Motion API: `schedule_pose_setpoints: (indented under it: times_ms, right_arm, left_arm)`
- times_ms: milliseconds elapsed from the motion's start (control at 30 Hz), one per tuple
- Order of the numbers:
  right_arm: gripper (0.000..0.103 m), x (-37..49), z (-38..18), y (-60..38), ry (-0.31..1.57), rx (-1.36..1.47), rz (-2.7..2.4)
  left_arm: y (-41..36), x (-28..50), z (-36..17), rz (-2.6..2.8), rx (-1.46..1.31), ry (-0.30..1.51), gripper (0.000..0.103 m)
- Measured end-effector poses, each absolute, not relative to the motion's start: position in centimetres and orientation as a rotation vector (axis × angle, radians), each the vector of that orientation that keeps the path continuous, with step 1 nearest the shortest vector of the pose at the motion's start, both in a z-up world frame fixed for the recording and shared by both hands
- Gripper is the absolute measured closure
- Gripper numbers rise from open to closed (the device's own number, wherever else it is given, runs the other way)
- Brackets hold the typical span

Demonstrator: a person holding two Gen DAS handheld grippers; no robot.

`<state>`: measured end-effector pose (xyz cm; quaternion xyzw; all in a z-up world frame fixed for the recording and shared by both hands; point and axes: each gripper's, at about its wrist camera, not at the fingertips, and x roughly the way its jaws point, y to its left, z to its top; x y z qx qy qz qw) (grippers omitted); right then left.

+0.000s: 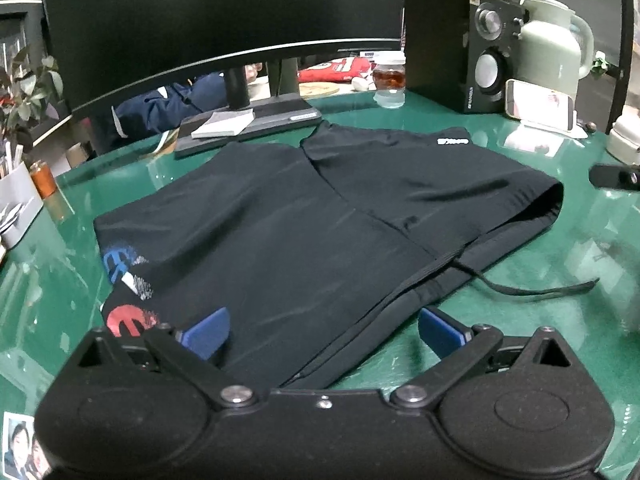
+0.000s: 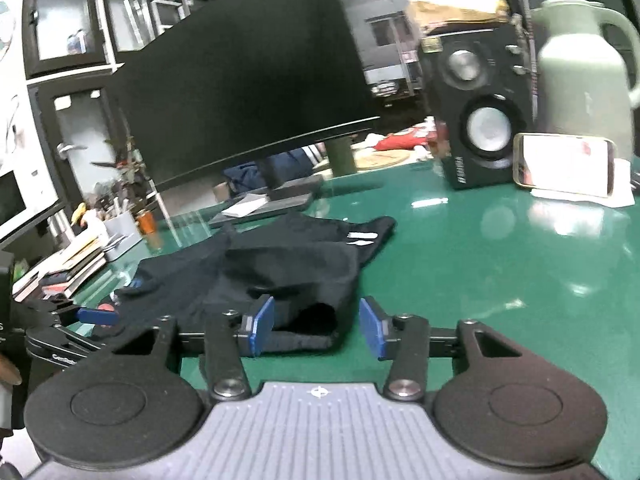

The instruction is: Fold clothes

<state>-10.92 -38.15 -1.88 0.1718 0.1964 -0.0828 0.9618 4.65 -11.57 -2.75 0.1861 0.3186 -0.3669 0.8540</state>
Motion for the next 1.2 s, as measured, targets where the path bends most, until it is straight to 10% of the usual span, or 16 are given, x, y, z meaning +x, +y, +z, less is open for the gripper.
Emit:
schedule_pose_setpoints:
  times_ms: [100, 300, 367, 433, 600, 867, 1000, 1200]
  right_arm:
    - [0.034, -9.3, -1.9, -38.3, 0.397, 0.353, -0.156]
    - [0.034, -5.8, -3.0, -38.1, 0.481, 0.335, -0.209]
    - [0.04, -5.0, -3.5, -38.1, 0.508, 0.331, -0.202]
    - [0.075, -4.4, -3.8, -37.8, 0.537, 0.319, -0.204]
    - [0.083, -6.3, -3.7, -38.3, 0.556, 0.343, -0.184]
    - [0.083, -11.9, -3.9, -38.9, 0.531, 0.375, -0.201]
    - [0.058, -13.0, -4.2, -39.5, 0.497, 0.396, -0.203]
    - [0.056, -12.9, -5.0, -40.8, 0.511, 0.445, -0.189]
  left_arm:
    - [-11.4, 4.9, -3.1, -0.774, 0.382, 0.679, 0.001]
    - [-11.5, 5.6, -3.5, -0.818, 0.351, 0.697, 0.0]
    - [-11.5, 5.7, -3.5, -0.829, 0.357, 0.701, 0.0]
    - [-11.3, 5.6, -3.4, -0.85, 0.367, 0.705, 0.0]
    - [-10.3, 4.3, -3.1, -0.959, 0.432, 0.733, 0.001]
    - [-14.0, 8.6, 4.0, -1.148, 0.254, 0.68, 0.001]
    - [-25.1, 11.4, 5.6, -1.206, 0.304, 0.607, 0.001]
    - [-40.2, 9.7, 0.5, -1.305, 0.608, 0.591, 0.003]
